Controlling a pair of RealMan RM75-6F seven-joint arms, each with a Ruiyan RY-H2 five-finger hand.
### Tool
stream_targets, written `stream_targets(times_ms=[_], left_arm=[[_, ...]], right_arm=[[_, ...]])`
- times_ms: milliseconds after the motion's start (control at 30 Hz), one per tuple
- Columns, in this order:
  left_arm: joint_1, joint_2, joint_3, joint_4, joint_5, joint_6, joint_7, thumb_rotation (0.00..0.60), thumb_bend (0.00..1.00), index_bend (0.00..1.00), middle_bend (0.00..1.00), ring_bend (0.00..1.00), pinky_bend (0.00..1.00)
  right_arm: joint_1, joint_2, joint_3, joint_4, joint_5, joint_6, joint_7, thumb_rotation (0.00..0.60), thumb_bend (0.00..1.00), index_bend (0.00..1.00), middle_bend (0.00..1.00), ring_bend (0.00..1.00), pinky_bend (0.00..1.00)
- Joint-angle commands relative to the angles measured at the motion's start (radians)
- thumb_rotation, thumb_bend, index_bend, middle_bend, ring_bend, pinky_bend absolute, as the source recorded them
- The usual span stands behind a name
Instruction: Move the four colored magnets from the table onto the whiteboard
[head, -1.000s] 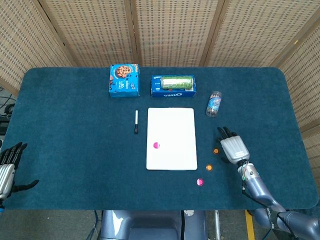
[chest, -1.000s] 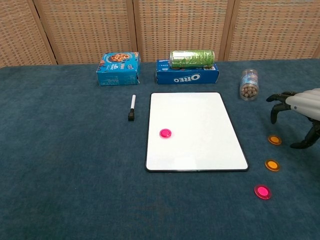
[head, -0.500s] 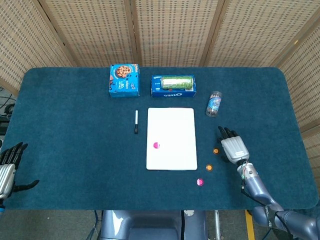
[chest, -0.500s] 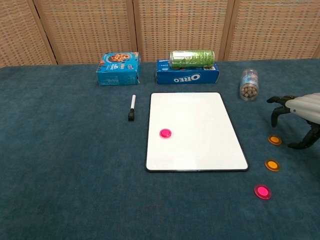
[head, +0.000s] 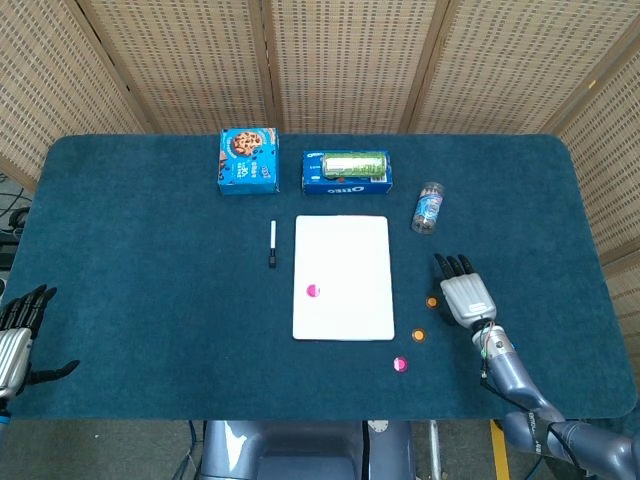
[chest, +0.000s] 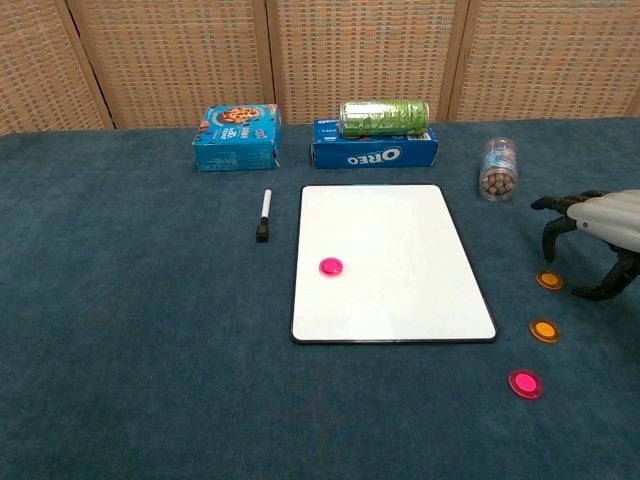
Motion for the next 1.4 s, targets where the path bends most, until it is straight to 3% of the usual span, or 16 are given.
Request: stream_targets(times_ms=[33, 1400], left_arm=[[0.0, 0.0, 0.0, 0.0, 0.001, 0.0, 0.0, 0.6, 0.0, 0.0, 0.0, 0.0, 0.0], [-0.001, 0.0, 0.001, -0.001, -0.002, -0.003, 0.0, 0.6, 0.0, 0.0, 0.0, 0.0, 0.0]], right_arm=[[-0.001, -0.004, 0.002, 0.007, 0.004, -0.008, -0.004, 0.6, 0.34, 0.38, 0.0, 0.0, 0.01], [-0.004, -0.041, 0.03, 0.044, -0.018, -0.037, -0.004, 0.6, 0.35, 0.4, 0.0, 0.0, 0.01]])
